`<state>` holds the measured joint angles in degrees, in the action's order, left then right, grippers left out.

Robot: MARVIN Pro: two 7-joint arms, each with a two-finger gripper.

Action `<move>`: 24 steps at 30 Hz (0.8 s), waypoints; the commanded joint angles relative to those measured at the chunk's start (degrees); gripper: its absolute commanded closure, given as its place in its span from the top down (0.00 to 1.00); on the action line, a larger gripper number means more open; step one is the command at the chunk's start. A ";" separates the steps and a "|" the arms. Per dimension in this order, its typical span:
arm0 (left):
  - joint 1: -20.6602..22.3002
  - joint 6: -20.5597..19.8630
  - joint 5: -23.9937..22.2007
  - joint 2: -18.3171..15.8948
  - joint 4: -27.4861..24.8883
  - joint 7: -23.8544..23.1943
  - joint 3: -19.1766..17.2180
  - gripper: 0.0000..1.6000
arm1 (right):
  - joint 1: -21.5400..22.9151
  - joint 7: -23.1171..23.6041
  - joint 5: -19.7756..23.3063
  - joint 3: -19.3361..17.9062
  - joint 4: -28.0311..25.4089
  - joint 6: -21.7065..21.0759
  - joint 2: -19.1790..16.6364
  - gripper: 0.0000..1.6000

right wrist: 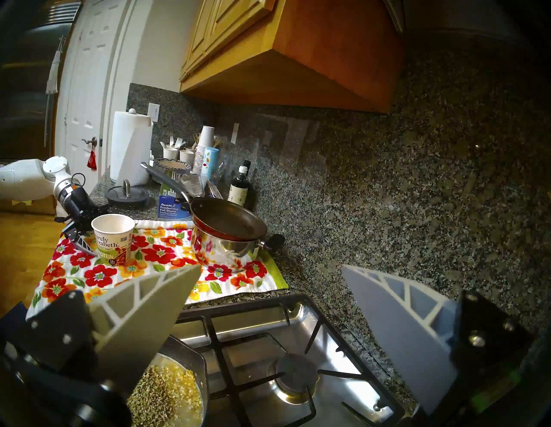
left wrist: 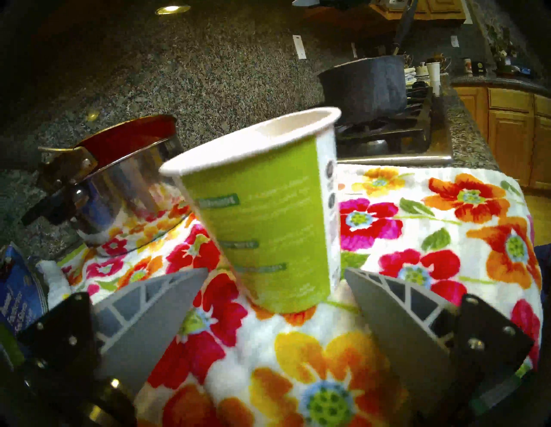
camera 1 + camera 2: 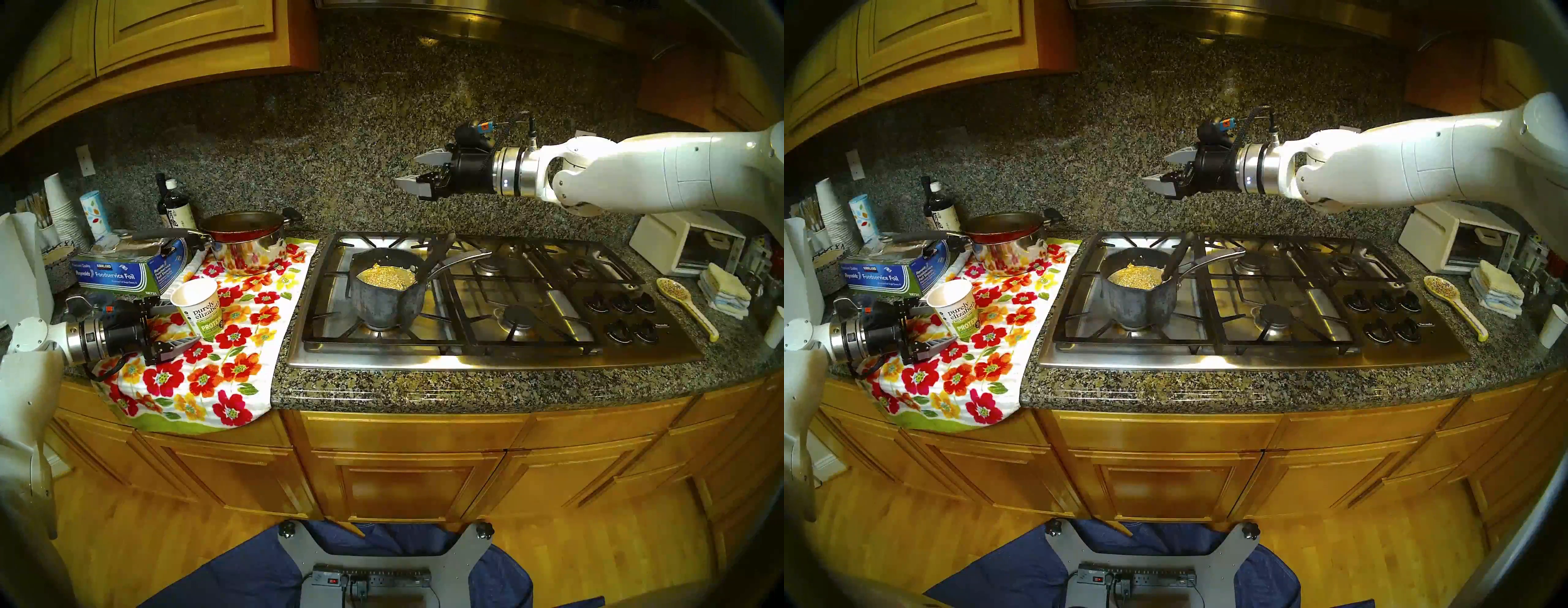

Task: Pour oats into pot and stir with a spoon

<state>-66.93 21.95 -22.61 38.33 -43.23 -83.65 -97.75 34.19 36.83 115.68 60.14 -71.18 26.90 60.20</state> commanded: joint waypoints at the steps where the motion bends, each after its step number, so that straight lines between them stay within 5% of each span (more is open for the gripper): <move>1: 3.90 1.75 0.51 -2.49 1.37 -1.35 0.47 1.00 | 2.11 0.03 0.22 -1.17 0.72 0.26 0.08 1.00; 24: -0.85 3.11 -3.48 -7.18 -1.27 -1.35 -0.15 1.00 | 2.11 0.03 0.22 -1.17 0.72 0.26 0.08 1.00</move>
<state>-66.57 25.35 -22.95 34.62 -42.06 -80.31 -96.68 34.19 36.82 115.68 60.14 -71.18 26.90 60.20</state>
